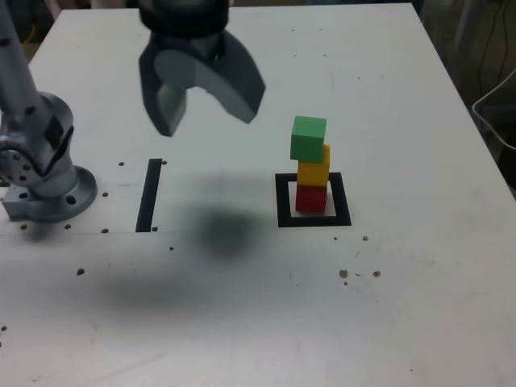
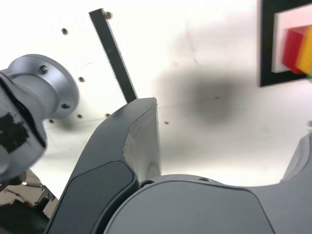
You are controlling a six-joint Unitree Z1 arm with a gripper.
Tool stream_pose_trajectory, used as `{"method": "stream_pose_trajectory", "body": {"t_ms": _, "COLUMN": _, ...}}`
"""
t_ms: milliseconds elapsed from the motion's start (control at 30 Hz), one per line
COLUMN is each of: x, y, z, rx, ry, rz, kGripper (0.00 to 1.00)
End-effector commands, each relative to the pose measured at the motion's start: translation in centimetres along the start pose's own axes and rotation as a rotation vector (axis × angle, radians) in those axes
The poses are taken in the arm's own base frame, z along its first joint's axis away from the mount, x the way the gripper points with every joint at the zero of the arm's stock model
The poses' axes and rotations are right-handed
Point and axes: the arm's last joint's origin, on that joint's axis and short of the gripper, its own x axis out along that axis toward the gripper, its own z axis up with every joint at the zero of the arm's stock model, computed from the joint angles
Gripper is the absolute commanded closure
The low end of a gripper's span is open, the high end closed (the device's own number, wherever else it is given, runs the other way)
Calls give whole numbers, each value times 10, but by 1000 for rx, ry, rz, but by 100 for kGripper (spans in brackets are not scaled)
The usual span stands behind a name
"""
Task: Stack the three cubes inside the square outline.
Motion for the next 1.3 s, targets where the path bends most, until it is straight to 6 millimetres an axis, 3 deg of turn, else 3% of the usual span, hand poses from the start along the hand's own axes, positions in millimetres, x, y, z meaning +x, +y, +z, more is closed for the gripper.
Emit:
{"method": "stream_pose_trajectory", "body": {"t_ms": 0, "x": 7, "y": 0, "z": -8, "rx": -1, "ry": 9, "rz": 6, "kGripper": 1}}
{"method": "stream_pose_trajectory", "body": {"t_ms": 567, "x": 78, "y": -2, "z": -18, "rx": -1, "ry": 79, "rz": 8, "kGripper": 1}}
{"method": "stream_pose_trajectory", "body": {"t_ms": 1267, "x": 95, "y": -2, "z": -22, "rx": -18, "ry": 123, "rz": 34, "kGripper": 1}}
